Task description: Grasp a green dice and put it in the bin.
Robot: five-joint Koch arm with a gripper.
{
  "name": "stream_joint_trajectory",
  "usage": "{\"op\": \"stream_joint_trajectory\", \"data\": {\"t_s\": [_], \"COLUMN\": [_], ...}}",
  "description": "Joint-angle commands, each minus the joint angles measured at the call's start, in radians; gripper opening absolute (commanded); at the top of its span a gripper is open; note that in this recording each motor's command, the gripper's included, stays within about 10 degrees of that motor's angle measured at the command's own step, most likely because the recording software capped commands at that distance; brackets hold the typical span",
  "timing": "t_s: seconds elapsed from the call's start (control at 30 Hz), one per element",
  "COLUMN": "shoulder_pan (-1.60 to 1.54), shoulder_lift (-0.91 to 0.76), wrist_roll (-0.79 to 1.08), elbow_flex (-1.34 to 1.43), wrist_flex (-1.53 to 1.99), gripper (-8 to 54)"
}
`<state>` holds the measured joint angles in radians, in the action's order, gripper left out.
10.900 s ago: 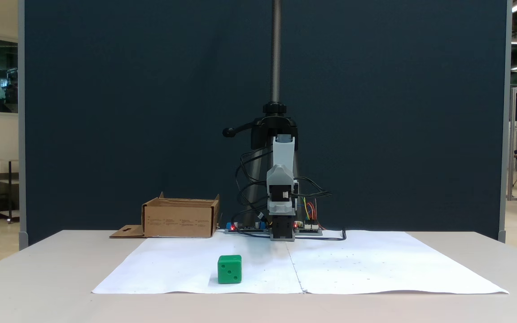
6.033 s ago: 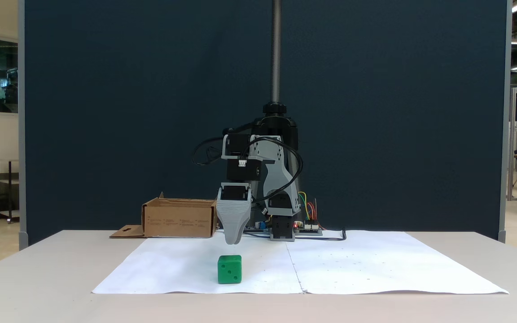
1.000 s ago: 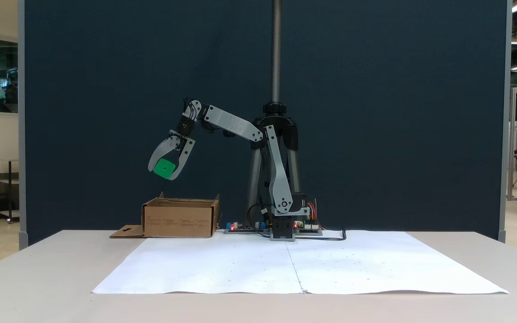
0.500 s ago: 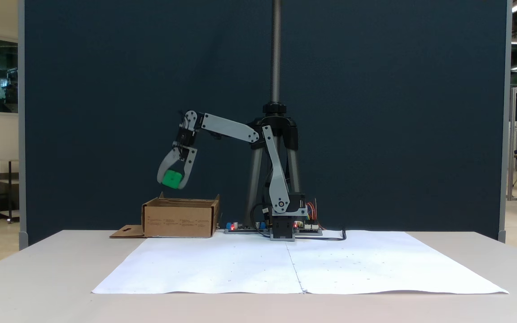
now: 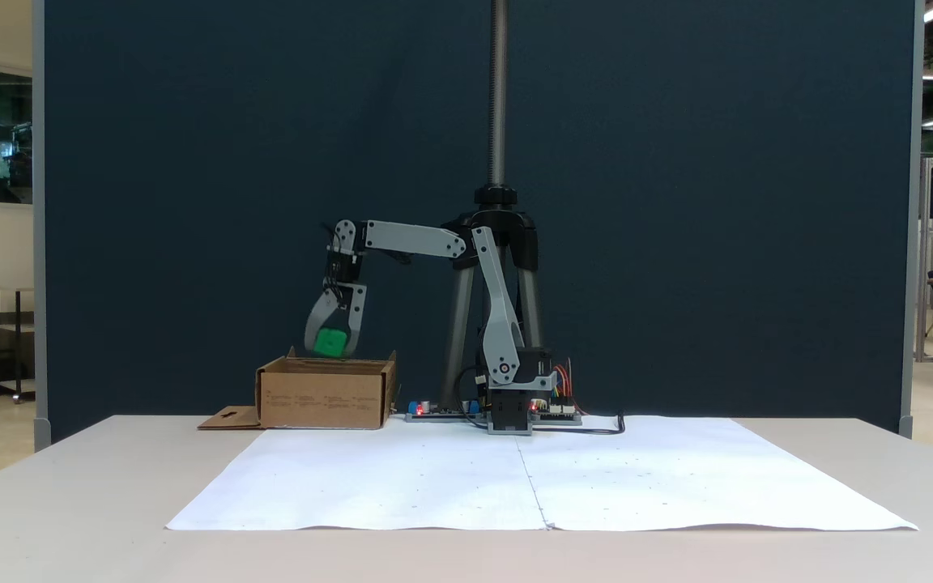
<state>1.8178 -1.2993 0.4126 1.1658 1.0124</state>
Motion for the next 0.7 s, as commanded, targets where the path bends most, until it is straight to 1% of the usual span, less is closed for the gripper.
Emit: {"op": "stream_joint_trajectory", "data": {"t_s": [0.0, 0.23, 0.27, 0.3, 0.33, 0.43, 0.47, 0.53, 0.67], "shoulder_pan": [0.032, 0.034, 0.032, 0.032, 0.032, 0.026, 0.026, 0.025, 0.018], "shoulder_lift": [-0.060, -0.075, -0.075, -0.075, -0.075, -0.075, -0.075, -0.075, -0.075], "wrist_roll": [0.103, 0.101, 0.101, 0.101, 0.101, 0.101, 0.101, 0.100, 0.097], "elbow_flex": [0.011, 0.046, 0.067, 0.091, 0.114, 0.190, 0.204, 0.222, 0.224], "wrist_flex": [-0.048, -0.049, -0.049, -0.049, -0.049, -0.140, -0.181, -0.245, -0.299], "gripper": [12.1, 12.5, 24.2, 32.6, 33.9, 44.6, 46.2, 44.8, 44.6]}}
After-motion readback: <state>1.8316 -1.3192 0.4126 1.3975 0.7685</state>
